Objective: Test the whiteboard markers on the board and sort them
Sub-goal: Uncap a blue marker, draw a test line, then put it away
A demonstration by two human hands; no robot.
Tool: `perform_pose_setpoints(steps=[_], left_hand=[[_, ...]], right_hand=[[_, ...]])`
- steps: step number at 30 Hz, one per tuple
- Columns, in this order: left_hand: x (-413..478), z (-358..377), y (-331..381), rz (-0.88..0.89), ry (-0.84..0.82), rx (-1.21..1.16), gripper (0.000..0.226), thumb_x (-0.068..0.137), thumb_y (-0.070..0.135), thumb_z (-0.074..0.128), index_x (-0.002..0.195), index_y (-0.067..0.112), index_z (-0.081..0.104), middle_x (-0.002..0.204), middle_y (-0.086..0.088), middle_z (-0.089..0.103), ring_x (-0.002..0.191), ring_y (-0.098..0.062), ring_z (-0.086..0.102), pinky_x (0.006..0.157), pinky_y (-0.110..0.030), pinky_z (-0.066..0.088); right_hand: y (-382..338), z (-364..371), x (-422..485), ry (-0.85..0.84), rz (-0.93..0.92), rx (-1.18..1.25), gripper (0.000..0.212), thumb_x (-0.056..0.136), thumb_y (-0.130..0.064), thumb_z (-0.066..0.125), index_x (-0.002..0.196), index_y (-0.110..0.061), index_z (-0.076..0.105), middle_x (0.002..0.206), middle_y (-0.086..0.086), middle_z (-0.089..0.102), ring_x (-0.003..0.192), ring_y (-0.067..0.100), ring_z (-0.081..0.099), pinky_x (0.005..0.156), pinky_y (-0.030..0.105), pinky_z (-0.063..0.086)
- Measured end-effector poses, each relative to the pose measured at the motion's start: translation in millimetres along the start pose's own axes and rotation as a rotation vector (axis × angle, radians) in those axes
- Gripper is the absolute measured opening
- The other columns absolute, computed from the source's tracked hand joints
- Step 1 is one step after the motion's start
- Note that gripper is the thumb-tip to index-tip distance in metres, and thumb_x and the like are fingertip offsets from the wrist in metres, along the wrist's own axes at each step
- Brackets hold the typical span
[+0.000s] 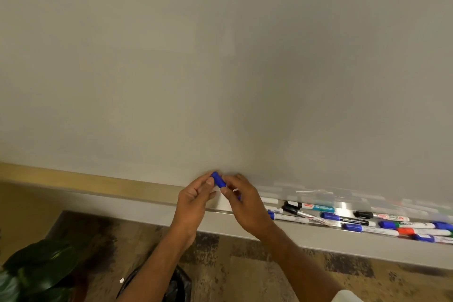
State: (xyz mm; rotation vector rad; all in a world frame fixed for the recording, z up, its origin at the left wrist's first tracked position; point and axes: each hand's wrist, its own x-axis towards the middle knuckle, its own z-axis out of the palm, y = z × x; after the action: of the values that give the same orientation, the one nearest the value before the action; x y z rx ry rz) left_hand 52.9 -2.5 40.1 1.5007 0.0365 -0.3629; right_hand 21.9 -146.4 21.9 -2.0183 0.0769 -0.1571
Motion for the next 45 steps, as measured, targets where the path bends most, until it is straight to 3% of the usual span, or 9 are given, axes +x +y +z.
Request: perform_pose_setpoints(steps=[8,17,20,24,30,33,37,42,45], left_hand=[[-46.0,32.9,96.2,0.065,-0.238,-0.145,0.033,0.104,0.029,0.052,0.125,0.012,0.071,0.117,-0.013,0.073,0.097,-0.025,0.067,0.091,-0.040,0.054],[-107.1,80.9,192.5,0.184,-0.436,-0.155,0.046,0.106,0.033,0.047,0.126,-0.007,0.059,0.128,-0.025,0.065,0.068,-0.026,0.053,0.059,-0.036,0.054],[-124.3,93.4,215.4,0.217,-0.474,-0.164,0.051,0.105,0.035,0.046,0.129,-0.010,0.055,0.128,-0.023,0.067,0.082,-0.025,0.067,0.076,-0.038,0.061],[-145.7,112.5,243.4,0.226,-0.500,-0.202,0.051,0.104,0.033,0.047,0.129,-0.011,0.054,0.128,-0.022,0.068,0.116,-0.039,0.060,0.109,-0.047,0.045],[-167.0,143.1,271.5,0.260,-0.530,-0.296,0.042,0.102,0.029,0.051,0.122,-0.007,0.059,0.122,-0.025,0.069,0.123,-0.037,0.064,0.106,-0.040,0.051],[-170.2,155.6,293.1,0.259,-0.457,-0.440,0.027,0.098,0.026,0.056,0.108,0.002,0.063,0.112,-0.022,0.073,0.113,-0.039,0.070,0.086,-0.039,0.062],[-167.4,162.3,324.3,0.415,-0.277,-0.352,0.030,0.103,0.028,0.053,0.115,0.002,0.063,0.116,-0.015,0.075,0.110,-0.032,0.072,0.098,-0.049,0.055],[-168.8,182.3,342.1,0.726,-0.031,-0.138,0.026,0.105,0.031,0.050,0.115,0.013,0.066,0.108,0.002,0.078,0.105,-0.014,0.073,0.096,-0.041,0.057],[-166.2,194.3,351.2,1.001,0.109,-0.020,0.022,0.106,0.030,0.047,0.115,0.021,0.065,0.115,0.016,0.073,0.110,-0.002,0.067,0.095,-0.026,0.055]], right_hand=[[-123.2,-79.7,-34.5,-0.046,0.102,0.507,0.026,0.099,-0.022,0.054,0.110,-0.040,0.069,0.096,0.002,0.072,0.084,0.024,0.065,0.079,0.035,0.057],[-207.9,-151.6,-74.9,-0.057,0.153,0.633,0.040,0.099,-0.040,0.051,0.092,-0.006,0.070,0.073,0.008,0.059,0.063,0.015,0.050,0.056,0.024,0.044],[-229.0,-171.0,-86.6,-0.109,0.146,0.738,0.037,0.098,-0.041,0.053,0.089,-0.008,0.066,0.072,0.008,0.055,0.057,0.013,0.045,0.048,0.023,0.034],[-251.3,-191.4,-99.3,-0.022,0.138,0.760,0.038,0.095,-0.041,0.056,0.078,-0.008,0.063,0.062,0.006,0.051,0.046,0.011,0.037,0.039,0.021,0.025],[-273.7,-221.6,-111.6,0.082,0.137,0.772,0.041,0.091,-0.045,0.061,0.072,-0.009,0.067,0.055,0.007,0.049,0.038,0.011,0.034,0.036,0.017,0.025],[-278.1,-232.0,-118.9,0.155,0.191,0.754,0.047,0.088,-0.049,0.063,0.071,-0.005,0.064,0.051,0.008,0.045,0.035,0.011,0.031,0.037,0.016,0.022],[-280.0,-251.9,-129.8,0.170,0.146,0.687,0.056,0.077,-0.056,0.058,0.076,-0.001,0.068,0.051,0.009,0.045,0.034,0.012,0.033,0.037,0.016,0.026],[-300.2,-293.2,-141.6,0.158,-0.153,0.638,0.024,0.099,-0.018,0.053,0.118,-0.020,0.067,0.079,0.013,0.068,0.050,0.014,0.048,0.043,0.022,0.036],[-313.7,-317.4,-136.6,0.314,-0.308,0.681,0.024,0.097,-0.008,0.054,0.110,-0.020,0.071,0.096,0.017,0.071,0.061,0.018,0.055,0.052,0.025,0.044]])
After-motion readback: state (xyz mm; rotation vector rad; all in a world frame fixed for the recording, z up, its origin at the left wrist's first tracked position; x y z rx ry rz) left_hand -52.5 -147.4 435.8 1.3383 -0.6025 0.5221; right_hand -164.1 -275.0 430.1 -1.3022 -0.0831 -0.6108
